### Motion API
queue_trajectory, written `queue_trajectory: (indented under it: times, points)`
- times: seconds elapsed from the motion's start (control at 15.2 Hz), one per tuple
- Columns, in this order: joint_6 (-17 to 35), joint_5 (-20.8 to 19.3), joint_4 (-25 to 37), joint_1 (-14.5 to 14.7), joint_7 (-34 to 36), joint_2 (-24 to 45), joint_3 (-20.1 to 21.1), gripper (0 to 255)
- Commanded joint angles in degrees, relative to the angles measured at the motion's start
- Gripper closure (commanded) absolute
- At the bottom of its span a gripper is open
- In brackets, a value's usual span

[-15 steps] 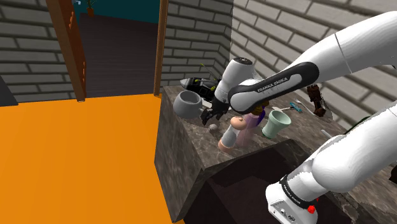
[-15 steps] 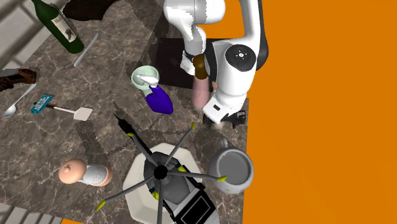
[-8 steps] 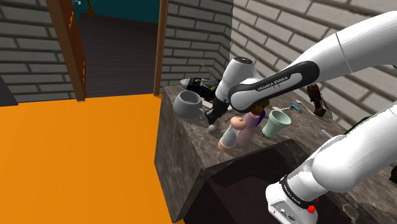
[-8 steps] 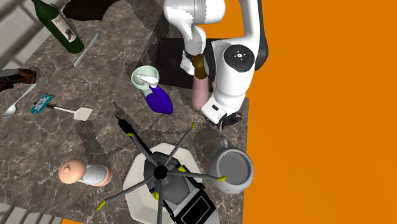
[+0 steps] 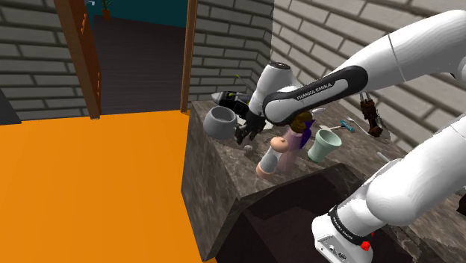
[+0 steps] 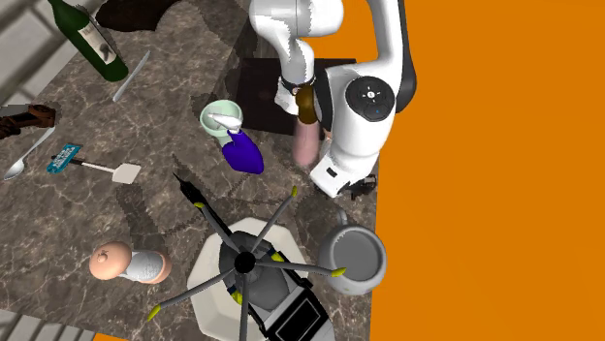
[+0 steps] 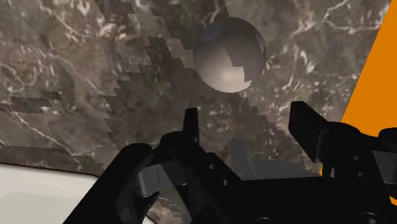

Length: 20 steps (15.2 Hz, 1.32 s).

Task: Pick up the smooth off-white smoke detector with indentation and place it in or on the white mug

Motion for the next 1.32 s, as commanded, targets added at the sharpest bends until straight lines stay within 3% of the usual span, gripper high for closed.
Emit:
queue_trajectory:
  times: [0.0, 0.07, 0.53, 1.06, 1.12, 1.25]
  points:
    - [-17.7, 4.6, 7.0, -0.4, -2.3, 2.8, -1.1, 0]
    - [-21.7, 5.4, 9.1, -0.6, -2.4, 3.9, -1.3, 0]
    - [-15.4, 5.3, 5.9, -0.4, -2.2, 6.9, -0.9, 0]
    - [-15.4, 5.3, 5.9, -0.4, -2.2, 6.9, -0.9, 0]
    - [-15.4, 5.3, 5.9, -0.4, -2.2, 6.9, -0.9, 255]
    - [-15.4, 5.3, 5.9, -0.4, -2.2, 6.9, -0.9, 255]
